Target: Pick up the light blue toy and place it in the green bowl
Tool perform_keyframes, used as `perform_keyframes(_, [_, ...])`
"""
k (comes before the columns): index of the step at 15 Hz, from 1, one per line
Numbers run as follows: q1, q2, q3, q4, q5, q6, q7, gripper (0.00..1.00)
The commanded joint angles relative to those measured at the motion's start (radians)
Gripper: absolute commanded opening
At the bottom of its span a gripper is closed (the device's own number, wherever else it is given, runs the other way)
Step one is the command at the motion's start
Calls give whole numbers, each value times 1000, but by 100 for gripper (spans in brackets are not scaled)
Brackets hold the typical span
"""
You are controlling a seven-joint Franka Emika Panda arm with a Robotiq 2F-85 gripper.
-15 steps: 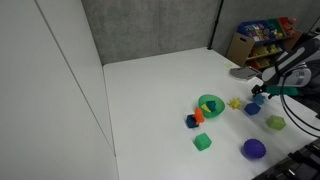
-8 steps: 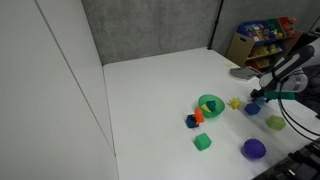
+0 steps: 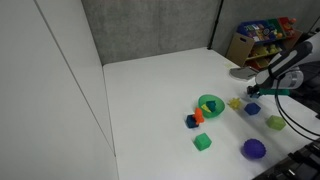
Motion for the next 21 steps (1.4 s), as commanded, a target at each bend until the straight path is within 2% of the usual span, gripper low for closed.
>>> perform_keyframes(1, [59, -133, 4, -100, -10, 18, 10, 18])
perform_keyframes(6, [149, -280, 37, -223, -17, 25, 3, 17])
perform_keyframes(9, [177, -358, 90, -304, -15, 15, -11, 17])
perform_keyframes(14, [164, -443, 221, -400, 8, 6, -46, 17])
perform_keyframes(20, [142, -442, 343, -405, 35, -10, -75, 17])
perform_keyframes(21, [142, -441, 352, -407, 35, -12, -78, 43])
